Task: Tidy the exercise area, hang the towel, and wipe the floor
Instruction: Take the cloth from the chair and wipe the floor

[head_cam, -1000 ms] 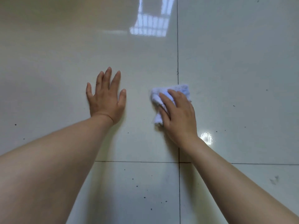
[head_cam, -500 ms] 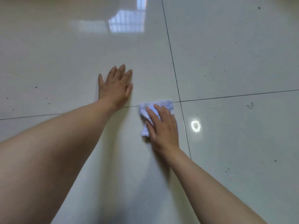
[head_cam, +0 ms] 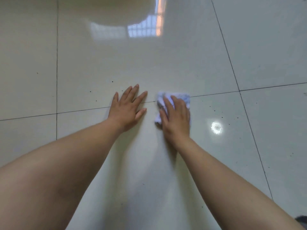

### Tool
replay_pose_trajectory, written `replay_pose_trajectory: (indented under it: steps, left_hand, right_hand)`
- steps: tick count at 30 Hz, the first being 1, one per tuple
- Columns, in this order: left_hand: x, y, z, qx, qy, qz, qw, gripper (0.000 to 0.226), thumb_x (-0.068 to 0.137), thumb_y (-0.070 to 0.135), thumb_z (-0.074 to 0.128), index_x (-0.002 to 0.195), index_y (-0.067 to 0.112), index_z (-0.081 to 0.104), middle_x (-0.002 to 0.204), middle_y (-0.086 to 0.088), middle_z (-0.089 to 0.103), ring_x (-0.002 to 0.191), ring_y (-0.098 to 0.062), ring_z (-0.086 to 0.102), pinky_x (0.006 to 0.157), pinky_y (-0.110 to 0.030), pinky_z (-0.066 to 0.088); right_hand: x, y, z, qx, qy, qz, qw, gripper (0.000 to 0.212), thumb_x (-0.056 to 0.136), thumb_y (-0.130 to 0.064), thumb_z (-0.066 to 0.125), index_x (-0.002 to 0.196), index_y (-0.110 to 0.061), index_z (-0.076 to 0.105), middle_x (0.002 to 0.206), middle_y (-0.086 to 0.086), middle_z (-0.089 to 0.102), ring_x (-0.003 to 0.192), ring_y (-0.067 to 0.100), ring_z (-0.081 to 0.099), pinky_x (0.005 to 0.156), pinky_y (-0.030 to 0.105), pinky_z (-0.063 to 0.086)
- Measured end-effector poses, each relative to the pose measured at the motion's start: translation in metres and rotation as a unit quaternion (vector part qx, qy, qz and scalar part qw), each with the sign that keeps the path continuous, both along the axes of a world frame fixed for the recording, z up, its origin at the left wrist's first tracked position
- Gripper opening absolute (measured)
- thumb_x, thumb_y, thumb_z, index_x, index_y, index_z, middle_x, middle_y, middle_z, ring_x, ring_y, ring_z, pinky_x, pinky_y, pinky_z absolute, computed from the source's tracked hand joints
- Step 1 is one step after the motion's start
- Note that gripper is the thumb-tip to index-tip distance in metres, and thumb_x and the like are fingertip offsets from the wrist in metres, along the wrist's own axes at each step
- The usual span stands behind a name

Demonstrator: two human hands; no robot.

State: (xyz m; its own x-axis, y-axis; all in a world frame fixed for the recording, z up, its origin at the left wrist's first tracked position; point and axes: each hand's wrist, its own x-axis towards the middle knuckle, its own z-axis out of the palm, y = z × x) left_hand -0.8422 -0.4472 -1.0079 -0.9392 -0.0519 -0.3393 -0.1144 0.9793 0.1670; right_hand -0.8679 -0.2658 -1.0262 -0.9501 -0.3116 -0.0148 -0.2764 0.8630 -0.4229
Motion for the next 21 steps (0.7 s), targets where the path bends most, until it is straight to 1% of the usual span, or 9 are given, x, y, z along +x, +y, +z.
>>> replay_pose_trajectory:
  steps: [3,4,7,9,11,14,17,19,21]
  left_hand:
    - [-0.003,-0.010,0.001,0.003,-0.006,0.023,1.000,0.066,0.095,0.053,0.027,0.150,0.030,-0.002,0.158,0.003,-0.013,0.145,-0.015,-0.010,0.115,-0.049,0.000]
    - [-0.003,-0.011,0.001,0.004,-0.009,0.031,0.999,0.067,0.095,0.053,0.028,0.150,0.028,-0.003,0.158,0.003,-0.013,0.145,-0.015,-0.010,0.115,-0.049,0.000]
    - [0.002,-0.012,0.002,0.012,-0.013,0.042,0.999,0.064,0.097,0.047,0.027,0.150,0.027,-0.003,0.158,0.003,-0.014,0.145,-0.015,-0.011,0.116,-0.048,0.000]
    - [0.009,-0.016,0.002,0.020,-0.008,0.044,0.999,0.061,0.098,0.044,0.026,0.150,0.028,-0.002,0.158,0.004,-0.013,0.145,-0.015,-0.011,0.117,-0.046,-0.001]
    - [0.019,-0.024,0.002,0.023,-0.004,0.051,0.998,0.059,0.098,0.045,0.026,0.150,0.032,0.000,0.158,0.005,-0.013,0.145,-0.014,-0.011,0.116,-0.045,-0.002]
    - [0.035,-0.044,0.001,0.013,-0.006,0.061,0.998,0.057,0.097,0.047,0.027,0.148,0.039,0.003,0.158,0.006,-0.012,0.145,-0.013,-0.010,0.116,-0.047,-0.001]
    - [0.049,-0.071,0.001,0.004,-0.004,0.076,0.997,0.056,0.096,0.049,0.029,0.147,0.043,0.006,0.159,0.005,-0.009,0.146,-0.014,-0.007,0.116,-0.044,0.002]
    - [0.054,-0.083,-0.001,0.003,-0.002,0.081,0.997,0.055,0.095,0.054,0.023,0.146,0.045,0.006,0.159,0.005,-0.009,0.146,-0.015,-0.006,0.115,-0.045,0.002]
    - [0.054,-0.084,-0.004,0.005,-0.005,0.079,0.997,0.058,0.090,0.057,0.015,0.146,0.047,0.003,0.158,0.005,-0.011,0.145,-0.015,-0.009,0.115,-0.046,-0.001]
  right_hand:
    - [0.030,0.014,-0.002,-0.004,0.019,0.053,0.998,0.046,0.091,-0.043,0.037,0.131,-0.025,0.050,0.135,0.003,0.049,0.127,0.022,0.040,0.097,0.039,0.035]
    - [0.032,0.019,-0.003,-0.007,0.025,0.052,0.998,0.045,0.091,-0.042,0.038,0.130,-0.024,0.051,0.134,0.004,0.050,0.125,0.020,0.040,0.095,0.038,0.037]
    - [0.012,0.016,-0.004,-0.018,0.008,-0.036,0.999,0.051,0.089,-0.045,0.034,0.131,-0.021,0.051,0.137,0.005,0.047,0.126,0.023,0.039,0.099,0.037,0.033]
    - [-0.014,0.003,-0.002,-0.017,0.008,-0.094,0.995,0.050,0.090,-0.042,0.036,0.131,-0.018,0.051,0.139,0.007,0.045,0.129,0.027,0.038,0.103,0.037,0.029]
    - [-0.040,-0.017,0.000,-0.003,0.010,-0.093,0.996,0.047,0.091,-0.039,0.038,0.131,-0.016,0.050,0.141,0.007,0.043,0.130,0.029,0.036,0.103,0.039,0.027]
    - [-0.053,-0.056,-0.002,0.006,0.002,-0.041,0.999,0.045,0.093,-0.037,0.040,0.131,-0.016,0.050,0.141,0.008,0.043,0.129,0.030,0.036,0.101,0.040,0.027]
    - [-0.021,-0.078,-0.001,-0.024,0.013,0.066,0.997,0.048,0.089,-0.041,0.037,0.127,-0.019,0.055,0.132,0.010,0.052,0.122,0.032,0.046,0.096,0.042,0.036]
    - [0.011,-0.070,-0.003,-0.027,0.011,0.150,0.988,0.045,0.089,-0.041,0.039,0.126,-0.020,0.056,0.130,0.009,0.054,0.120,0.031,0.049,0.095,0.045,0.040]
    - [0.042,-0.047,-0.005,-0.025,0.031,0.209,0.977,0.042,0.091,-0.039,0.041,0.125,-0.019,0.057,0.128,0.008,0.055,0.119,0.031,0.047,0.095,0.042,0.037]
